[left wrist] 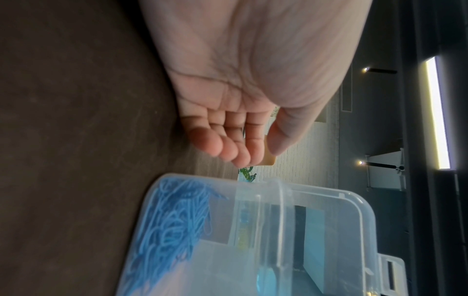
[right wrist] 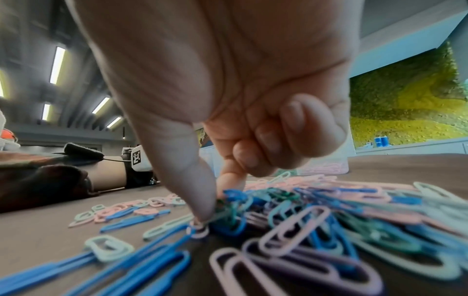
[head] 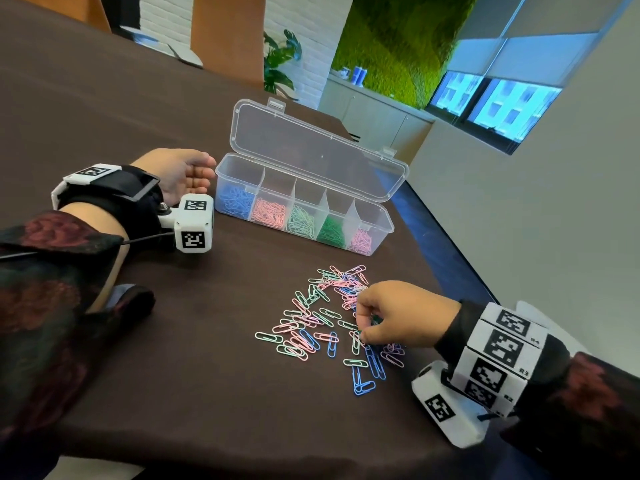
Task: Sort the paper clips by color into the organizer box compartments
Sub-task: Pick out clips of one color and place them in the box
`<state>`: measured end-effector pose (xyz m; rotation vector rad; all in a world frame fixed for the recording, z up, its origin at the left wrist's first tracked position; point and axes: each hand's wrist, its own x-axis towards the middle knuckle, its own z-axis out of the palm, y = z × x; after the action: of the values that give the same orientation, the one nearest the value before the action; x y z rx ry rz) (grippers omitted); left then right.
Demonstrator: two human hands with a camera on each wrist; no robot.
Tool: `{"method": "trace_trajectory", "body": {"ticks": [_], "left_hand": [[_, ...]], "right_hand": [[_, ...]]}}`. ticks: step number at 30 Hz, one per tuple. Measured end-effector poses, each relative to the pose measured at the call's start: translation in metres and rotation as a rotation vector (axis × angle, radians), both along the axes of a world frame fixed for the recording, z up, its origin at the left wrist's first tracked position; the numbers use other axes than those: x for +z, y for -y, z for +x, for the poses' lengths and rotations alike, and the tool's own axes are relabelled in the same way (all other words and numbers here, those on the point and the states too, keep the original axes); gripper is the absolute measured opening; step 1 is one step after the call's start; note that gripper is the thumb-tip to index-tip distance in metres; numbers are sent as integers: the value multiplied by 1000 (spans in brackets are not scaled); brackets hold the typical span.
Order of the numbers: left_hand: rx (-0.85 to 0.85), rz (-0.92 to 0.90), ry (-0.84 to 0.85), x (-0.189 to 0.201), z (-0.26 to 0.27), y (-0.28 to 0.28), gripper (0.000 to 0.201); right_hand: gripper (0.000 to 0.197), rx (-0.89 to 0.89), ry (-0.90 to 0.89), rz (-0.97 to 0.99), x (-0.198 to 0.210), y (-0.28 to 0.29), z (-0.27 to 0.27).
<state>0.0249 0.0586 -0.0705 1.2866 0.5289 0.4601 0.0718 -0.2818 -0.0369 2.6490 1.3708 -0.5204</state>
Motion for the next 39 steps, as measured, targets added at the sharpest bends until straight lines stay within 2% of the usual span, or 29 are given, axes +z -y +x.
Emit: {"method": "trace_trajectory", "body": {"ticks": [3, 7, 11, 14, 16, 18, 21, 25, 27, 32, 39], "left_hand": [[-2, -5, 9, 0, 0, 0, 19], [1, -6, 10, 1, -1, 0, 20], [-1, -1, 5, 0, 0, 0, 18], [3, 3, 8, 0, 0, -1, 19], [3, 1, 11, -1, 1, -2, 20], [0, 2, 8, -1, 2, -3, 21], [0, 8, 6, -1, 2, -4, 21], [-9, 0, 9, -3, 3, -6, 20], [-8, -3, 12, -4, 4, -8, 20], [-13, 6, 7, -5, 4, -8, 20], [-10, -1, 5, -3, 3, -7, 20]], "right_hand": [[12, -38, -99, 79, 1, 0, 2], [22, -199, -426, 345, 9, 7, 19], [26, -449, -785, 706, 9, 14, 29], [18, -636, -989, 954, 7, 16, 33], [11, -737, -1117, 1077, 6, 18, 37], [14, -830, -1160, 1132, 4, 21, 41], [21, -829, -984, 983, 1, 25, 41], [16, -448, -408, 395, 3, 25, 30], [10, -290, -219, 207, 5, 22, 25], [22, -195, -55, 101, 3, 13, 20], [16, -175, -76, 134, 5, 11, 20]]}}
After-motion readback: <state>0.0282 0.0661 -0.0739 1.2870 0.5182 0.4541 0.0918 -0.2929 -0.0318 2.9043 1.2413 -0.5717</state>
